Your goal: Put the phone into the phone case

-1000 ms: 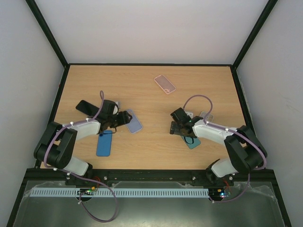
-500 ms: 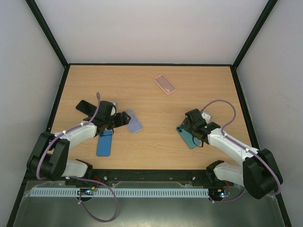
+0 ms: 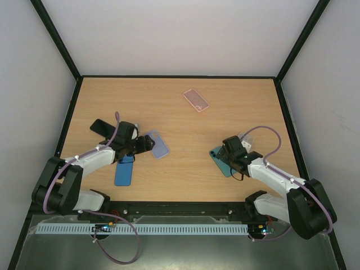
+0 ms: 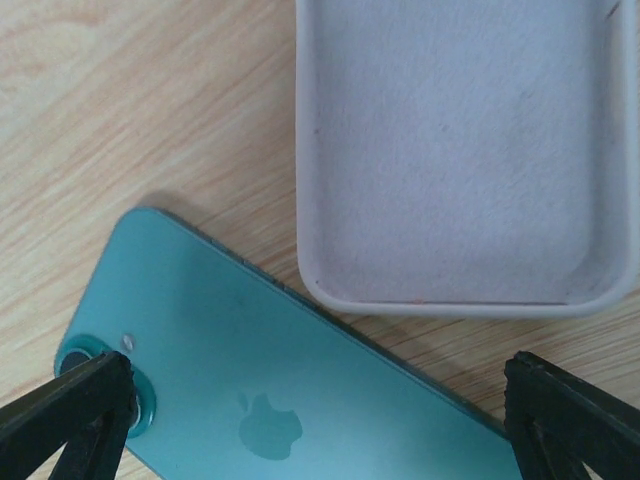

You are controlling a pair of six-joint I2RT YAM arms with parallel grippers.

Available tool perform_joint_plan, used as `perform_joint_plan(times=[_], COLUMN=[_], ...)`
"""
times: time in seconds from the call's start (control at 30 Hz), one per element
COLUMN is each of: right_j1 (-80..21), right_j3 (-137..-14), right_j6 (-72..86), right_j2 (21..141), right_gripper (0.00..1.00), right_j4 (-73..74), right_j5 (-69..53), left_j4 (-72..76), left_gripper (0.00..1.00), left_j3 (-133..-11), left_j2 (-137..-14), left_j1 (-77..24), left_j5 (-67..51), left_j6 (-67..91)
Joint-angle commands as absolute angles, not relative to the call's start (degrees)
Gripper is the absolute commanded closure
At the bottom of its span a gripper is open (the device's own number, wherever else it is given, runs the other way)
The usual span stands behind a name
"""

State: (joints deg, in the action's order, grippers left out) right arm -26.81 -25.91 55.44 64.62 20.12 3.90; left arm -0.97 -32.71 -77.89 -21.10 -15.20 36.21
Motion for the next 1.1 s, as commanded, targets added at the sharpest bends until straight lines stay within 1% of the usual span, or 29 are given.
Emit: perform_joint_plan(times=[0.0,0.3,0.4,0.5,0.6,0.8,0.9,1.07], right_j1=[-26.5,-26.6,-27.8,-30.5,-33.2,-36.8,-38.3,-39.7], right_j3=[-24.2,-19.6,-18.8,-20.4,-22.3,-27.4,-29.6,-31.1], right_j6=[53.8,54.1,54.7,54.4,53.9,51.9,52.5,53.9], right_j2=[65.6,63.3,64.0,65.7,68.4,74.5,77.1,79.1], right_gripper=[0.03,0.01,0.01,0.02,0.06,0.11,0.11,0.13], right_j4=[15.6,11.7,10.3,12.5,15.0,19.8,22.2,22.8], right_j5=[-1.2,-12.2,-13.7,-10.2,-6.5,0.9,4.7,7.1], left_j4=[-2.4,-0.9,-0.2,0.2,0.5,2.6,3.3,4.1], left_gripper=[0.18,0.18,0.18,0.19,0.21,0.29,0.33,0.39], left_j3=[-31.9,-31.1,-31.3,-31.9,-33.2,-34.9,-35.1,-35.6], left_j2=[-75.5,-77.0,-77.2,-77.5,-79.4,-84.4,-85.9,-89.0], left_j1=[-21.4,-21.4,-21.3,-21.3,-21.3,-21.3,-21.3,-21.3], left_j5=[-14.3,-15.2,-15.1,-14.1,-13.3,-11.8,-10.9,-9.4], left_j6=[36.2,36.1,36.4,36.5,36.7,37.8,38.5,39.5])
